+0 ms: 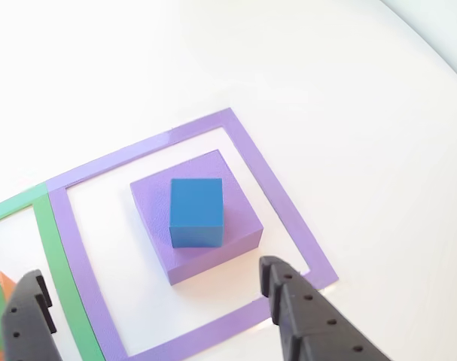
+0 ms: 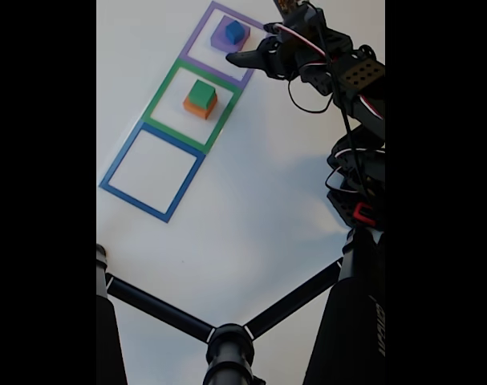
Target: Tower of hanoi
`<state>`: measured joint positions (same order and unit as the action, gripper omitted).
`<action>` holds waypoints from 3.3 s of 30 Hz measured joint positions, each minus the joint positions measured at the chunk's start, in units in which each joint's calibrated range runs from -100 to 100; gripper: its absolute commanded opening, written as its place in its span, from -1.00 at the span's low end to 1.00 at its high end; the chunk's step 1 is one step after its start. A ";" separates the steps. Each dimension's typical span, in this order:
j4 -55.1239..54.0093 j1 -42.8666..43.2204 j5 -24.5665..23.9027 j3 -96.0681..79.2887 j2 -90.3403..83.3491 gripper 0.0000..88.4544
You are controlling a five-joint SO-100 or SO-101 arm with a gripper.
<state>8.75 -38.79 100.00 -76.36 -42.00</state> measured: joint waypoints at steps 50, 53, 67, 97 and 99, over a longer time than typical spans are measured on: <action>-61.91 0.94 0.00 6.46 56.14 -0.58; -61.91 1.17 0.00 6.46 56.14 -0.62; -61.91 3.16 0.00 7.35 56.14 -0.81; -19.67 10.06 0.00 8.06 21.02 -0.91; -5.80 11.00 0.00 11.60 12.83 -0.91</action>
<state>2.94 -27.79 100.00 -64.76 -29.17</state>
